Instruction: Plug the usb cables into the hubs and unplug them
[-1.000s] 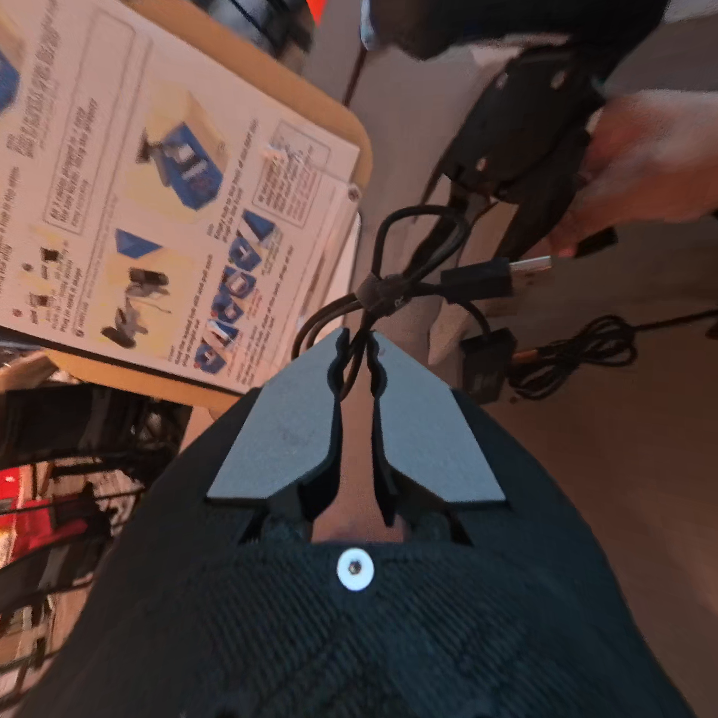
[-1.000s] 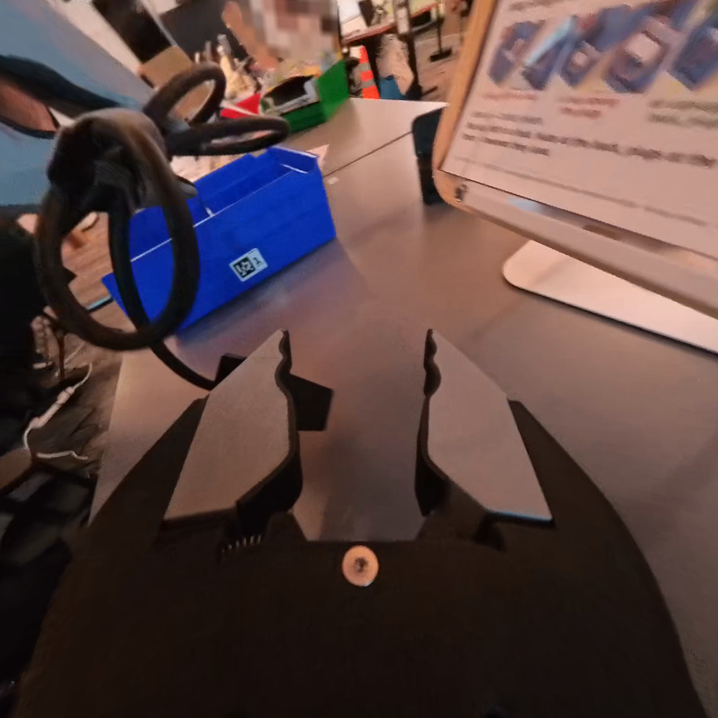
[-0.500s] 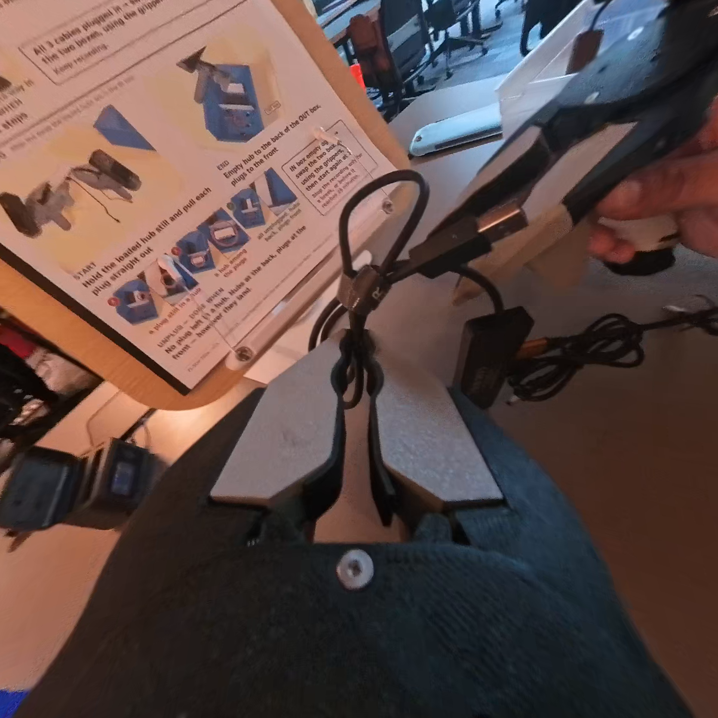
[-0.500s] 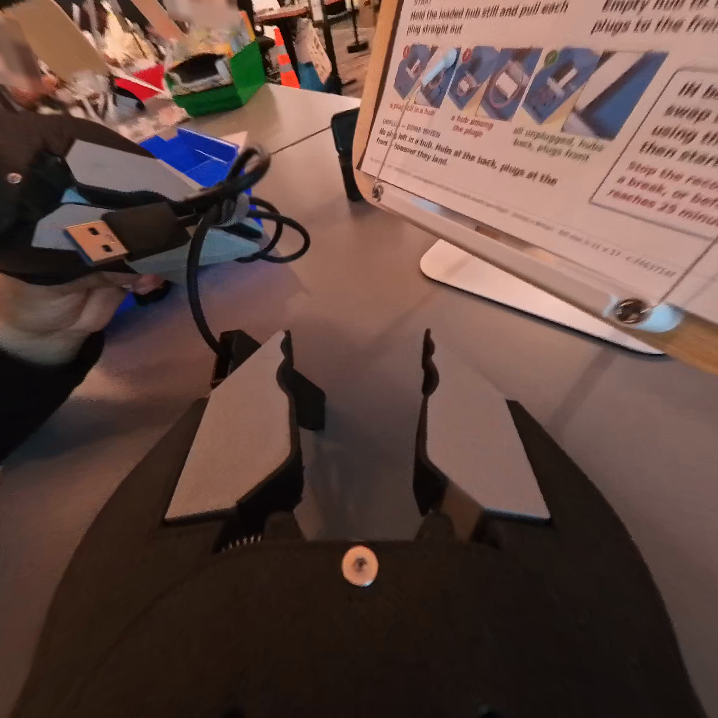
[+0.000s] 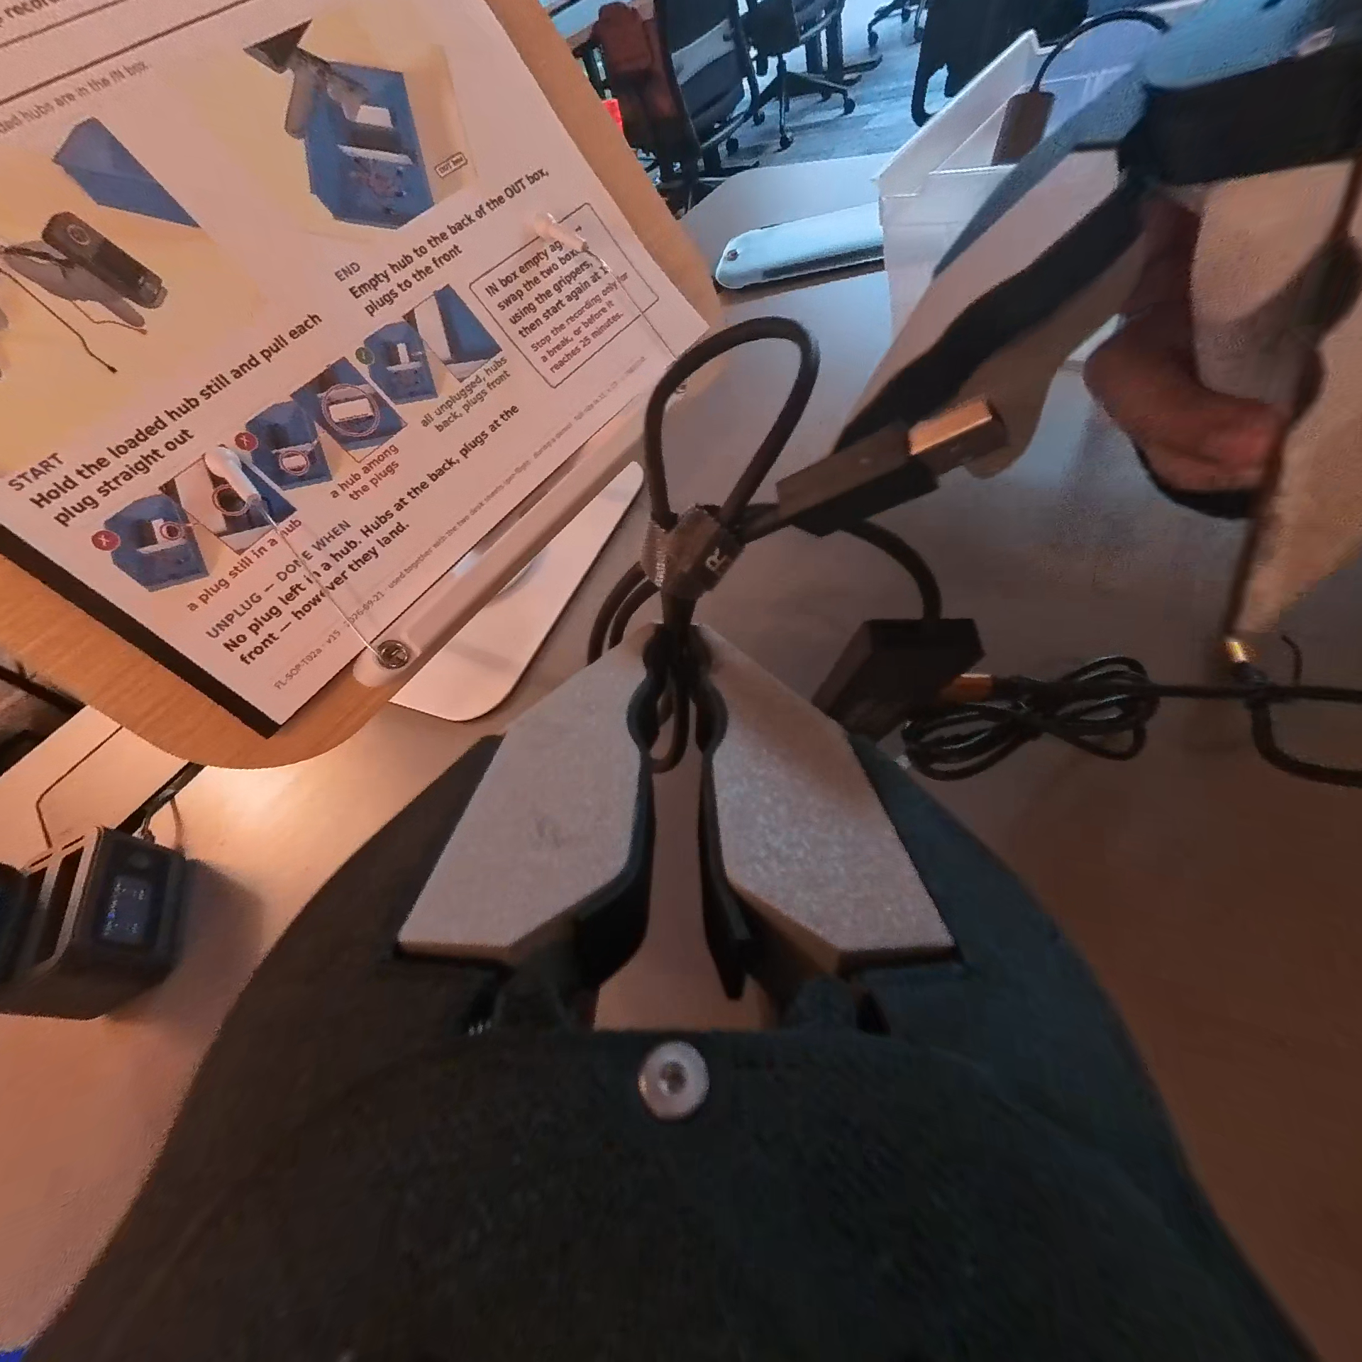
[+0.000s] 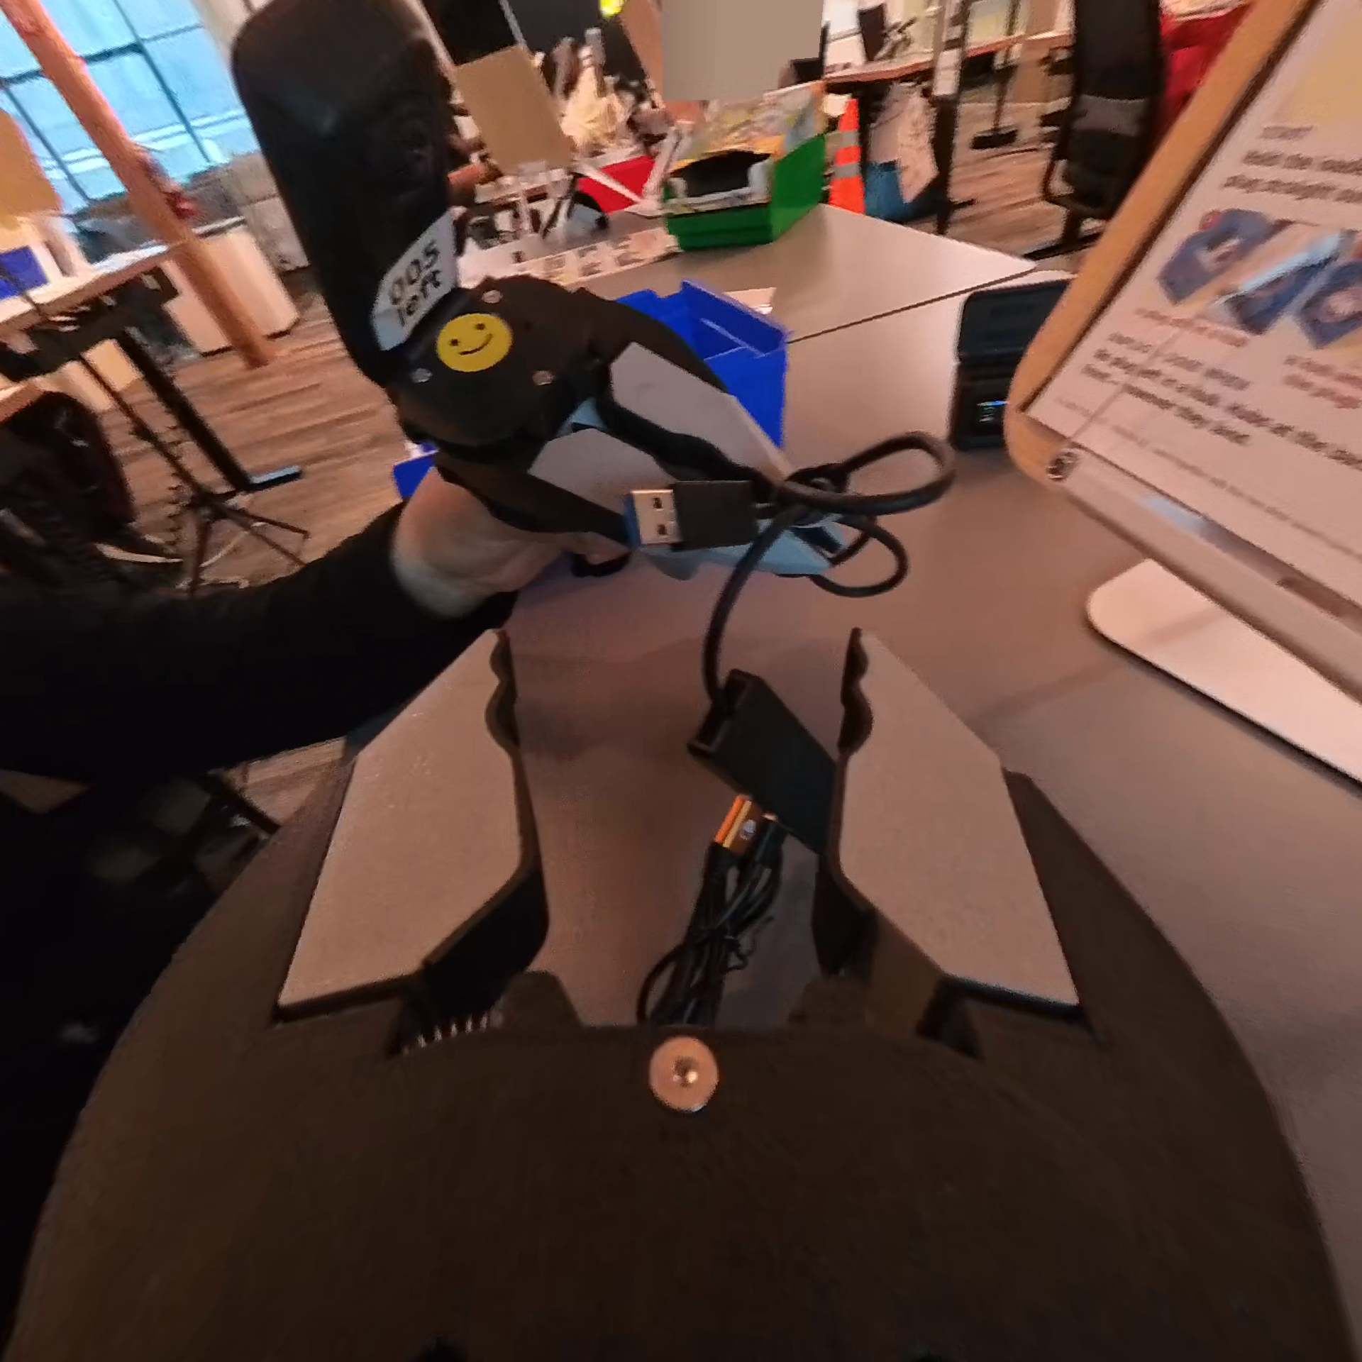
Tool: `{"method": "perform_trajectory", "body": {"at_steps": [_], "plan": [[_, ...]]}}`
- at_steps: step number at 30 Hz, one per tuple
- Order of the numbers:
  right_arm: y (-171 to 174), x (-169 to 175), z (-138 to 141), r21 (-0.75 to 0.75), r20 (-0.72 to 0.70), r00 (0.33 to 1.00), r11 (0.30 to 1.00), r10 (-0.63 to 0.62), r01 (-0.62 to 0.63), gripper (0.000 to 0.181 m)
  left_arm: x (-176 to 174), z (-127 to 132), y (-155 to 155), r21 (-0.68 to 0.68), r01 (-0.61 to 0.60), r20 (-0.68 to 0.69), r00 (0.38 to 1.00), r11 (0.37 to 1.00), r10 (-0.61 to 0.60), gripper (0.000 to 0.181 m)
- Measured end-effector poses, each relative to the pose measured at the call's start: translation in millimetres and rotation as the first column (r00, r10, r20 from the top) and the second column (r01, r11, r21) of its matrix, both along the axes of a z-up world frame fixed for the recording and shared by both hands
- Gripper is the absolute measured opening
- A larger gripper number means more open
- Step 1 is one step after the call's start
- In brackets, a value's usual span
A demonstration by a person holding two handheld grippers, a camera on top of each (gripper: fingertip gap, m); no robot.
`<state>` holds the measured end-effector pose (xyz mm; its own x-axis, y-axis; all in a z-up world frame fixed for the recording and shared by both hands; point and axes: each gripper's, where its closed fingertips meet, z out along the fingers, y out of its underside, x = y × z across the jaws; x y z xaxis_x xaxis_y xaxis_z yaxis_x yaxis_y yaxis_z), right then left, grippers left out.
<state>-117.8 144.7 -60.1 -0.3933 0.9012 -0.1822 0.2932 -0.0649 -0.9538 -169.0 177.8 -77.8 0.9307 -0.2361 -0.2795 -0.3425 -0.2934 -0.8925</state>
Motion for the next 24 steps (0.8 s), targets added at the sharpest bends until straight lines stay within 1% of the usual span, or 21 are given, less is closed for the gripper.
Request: {"method": "perform_trajectory", "body": {"at_steps": [2, 4, 6, 8, 9, 10, 14, 17, 19, 21, 24], "plan": [[-10, -2, -5, -0.01, 0.021, 0.999, 0.999, 0.034, -0.034, 0.087, 3, -1, 1, -0.002, 0.006, -0.005, 1.0, 1.0, -0.006, 0.001], [-13, -7, -17, 0.007, 0.066, 0.998, 1.0, 0.019, -0.019, 0.085, 5, -1, 2, 0.01, 0.001, -0.015, 1.0, 1.0, -0.001, 0.001], [-10, -13, -32, 0.042, 0.113, 0.993, 0.999, -0.025, 0.021, 0.07, 6, 0, 3, 0.016, -0.002, -0.025, 1.0, 1.0, 0.002, 0.001], [-5, -17, -46, 0.088, 0.153, 0.986, 0.994, -0.073, 0.06, 0.048, 10, 0, 4, 0.016, 0.002, -0.028, 1.0, 1.0, -0.002, 0.001], [-3, -18, -49, 0.1, 0.158, 0.984, 0.993, -0.084, 0.069, 0.039, 12, -1, 4, 0.013, 0.006, -0.026, 1.0, 1.0, -0.006, 0.001], [-1, -18, -51, 0.104, 0.154, 0.983, 0.991, -0.099, 0.084, 0.027, 14, -2, 5, 0.009, 0.008, -0.022, 1.0, 1.0, -0.008, 0.001], [8, -14, -49, 0.135, 0.155, 0.981, 0.986, -0.116, 0.095, 0.021, 16, -3, 7, 0.013, 0.0, -0.022, 1.0, 1.0, 0.0, 0.002], [17, -8, -45, 0.188, 0.152, 0.98, 0.977, -0.132, 0.102, 0.013, 17, -2, 6, 0.015, 0.007, 0.001, 1.0, 1.0, -0.007, 0.009], [19, -3, -43, 0.2, 0.154, 0.981, 0.976, -0.121, 0.089, 0.008, 20, -10, 5, -0.033, 0.037, 0.036, 0.999, 0.999, -0.036, 0.015], [21, 0, -38, 0.167, 0.149, 0.983, 0.983, -0.106, 0.081, 0.007, 18, -15, 5, -0.067, 0.03, 0.065, 0.998, 0.997, -0.026, 0.021], [28, 6, -29, 0.108, 0.134, 0.986, 0.99, -0.101, 0.087, 0.007, 15, -15, 3, -0.075, 0.033, 0.102, 0.994, 0.997, -0.025, 0.023]]}}
